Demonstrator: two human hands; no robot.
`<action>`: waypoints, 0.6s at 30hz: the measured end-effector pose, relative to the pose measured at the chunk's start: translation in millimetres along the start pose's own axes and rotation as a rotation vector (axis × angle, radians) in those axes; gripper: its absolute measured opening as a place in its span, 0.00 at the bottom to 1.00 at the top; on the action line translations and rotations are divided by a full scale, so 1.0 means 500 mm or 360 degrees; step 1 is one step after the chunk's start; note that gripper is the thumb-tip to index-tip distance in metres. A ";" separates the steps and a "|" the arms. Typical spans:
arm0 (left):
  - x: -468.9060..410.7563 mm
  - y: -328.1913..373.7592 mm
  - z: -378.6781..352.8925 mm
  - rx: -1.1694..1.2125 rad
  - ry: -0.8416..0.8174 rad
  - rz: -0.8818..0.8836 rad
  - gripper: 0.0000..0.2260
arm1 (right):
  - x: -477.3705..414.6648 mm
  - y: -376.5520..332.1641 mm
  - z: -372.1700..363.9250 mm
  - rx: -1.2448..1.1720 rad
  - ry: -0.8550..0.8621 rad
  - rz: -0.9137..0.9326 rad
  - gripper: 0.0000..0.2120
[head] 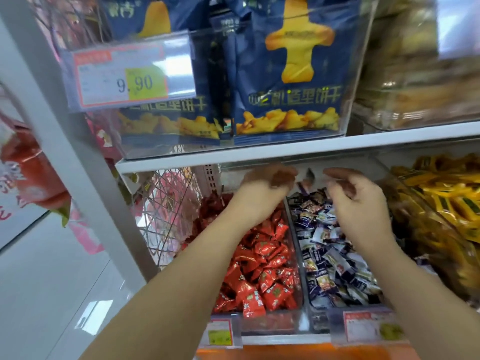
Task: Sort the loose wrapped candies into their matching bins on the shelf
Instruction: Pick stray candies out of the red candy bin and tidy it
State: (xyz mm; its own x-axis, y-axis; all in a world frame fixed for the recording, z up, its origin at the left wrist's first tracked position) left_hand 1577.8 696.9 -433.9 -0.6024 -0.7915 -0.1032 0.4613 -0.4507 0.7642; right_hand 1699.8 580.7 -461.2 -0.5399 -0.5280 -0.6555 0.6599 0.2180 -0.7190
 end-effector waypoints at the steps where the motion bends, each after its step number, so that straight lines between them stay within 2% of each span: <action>1: -0.007 0.001 -0.006 0.0001 -0.0002 0.0026 0.09 | 0.002 -0.001 0.006 -0.0002 -0.0002 0.0013 0.09; 3: -0.020 -0.012 -0.001 0.0011 0.0050 0.0145 0.11 | 0.008 -0.004 0.006 0.0017 -0.0113 0.0038 0.08; 5: -0.027 -0.033 0.006 -0.0177 0.0078 0.0220 0.09 | 0.015 -0.008 -0.009 0.0022 -0.0350 0.0057 0.09; 7: -0.025 -0.057 -0.009 -0.0513 -0.0123 0.0232 0.10 | 0.027 -0.012 -0.034 -0.0038 -0.0623 0.0050 0.09; 10: -0.010 -0.106 -0.044 -0.0769 -0.0602 0.0341 0.17 | 0.040 -0.014 -0.066 -0.0117 -0.0867 0.0059 0.10; 12: -0.014 -0.133 -0.045 -0.0915 -0.0707 0.0441 0.21 | 0.042 -0.015 -0.078 -0.0150 -0.0913 0.0035 0.10; 18: -0.031 -0.184 -0.001 -0.1212 -0.0701 0.0497 0.23 | 0.035 -0.010 -0.083 -0.0188 -0.0902 -0.0027 0.09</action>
State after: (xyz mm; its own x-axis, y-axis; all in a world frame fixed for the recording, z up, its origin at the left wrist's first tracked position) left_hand 1545.1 750.3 -503.0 -0.4996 -0.7650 0.4063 0.8530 -0.5161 0.0773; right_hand 1665.7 604.5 -478.7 -0.1644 -0.8823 -0.4410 0.5732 0.2784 -0.7707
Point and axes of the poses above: each hand's wrist, its own x-axis away from the middle knuckle, its own z-axis out of the back of the hand, y = z × x, the point moved 5 cm from there along -x, towards the middle knuckle, and after that the axes turned 15 degrees about z, right-handed, at the moved point
